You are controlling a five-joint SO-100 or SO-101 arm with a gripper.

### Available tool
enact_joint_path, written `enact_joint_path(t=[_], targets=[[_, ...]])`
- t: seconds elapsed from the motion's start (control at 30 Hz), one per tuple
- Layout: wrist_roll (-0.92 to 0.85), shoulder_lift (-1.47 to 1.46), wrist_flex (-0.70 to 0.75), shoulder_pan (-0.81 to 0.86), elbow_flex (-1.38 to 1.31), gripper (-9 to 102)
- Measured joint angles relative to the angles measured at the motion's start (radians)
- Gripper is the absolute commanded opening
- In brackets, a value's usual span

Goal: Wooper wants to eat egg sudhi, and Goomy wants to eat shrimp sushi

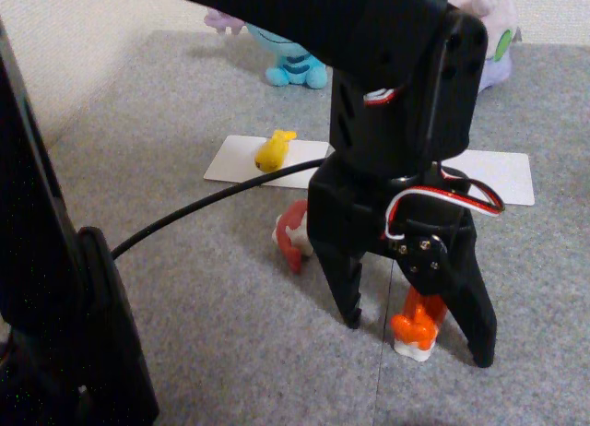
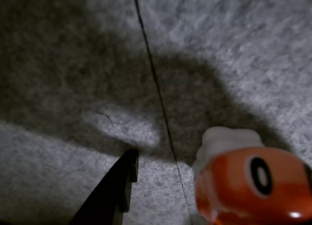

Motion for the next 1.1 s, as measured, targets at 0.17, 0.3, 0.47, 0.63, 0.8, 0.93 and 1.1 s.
enact_joint_path(t=[0.17, 0.3, 0.47, 0.63, 0.8, 0.93, 1.1], targets=[[0.005, 0.002, -0.052, 0.017, -0.008, 7], [-0.003, 0.002, -0.054, 0.017, -0.009, 0], [0.003, 0.009, -0.054, 0.017, -0.009, 0], [0.04, 0.092, -0.017, 0.005, 0.02, 0], [0.097, 0.287, 0.054, -0.044, 0.02, 0], [0.173, 0.472, 0.08, -0.107, 0.021, 0], [0.229, 0.638, 0.164, -0.238, 0.021, 1]])
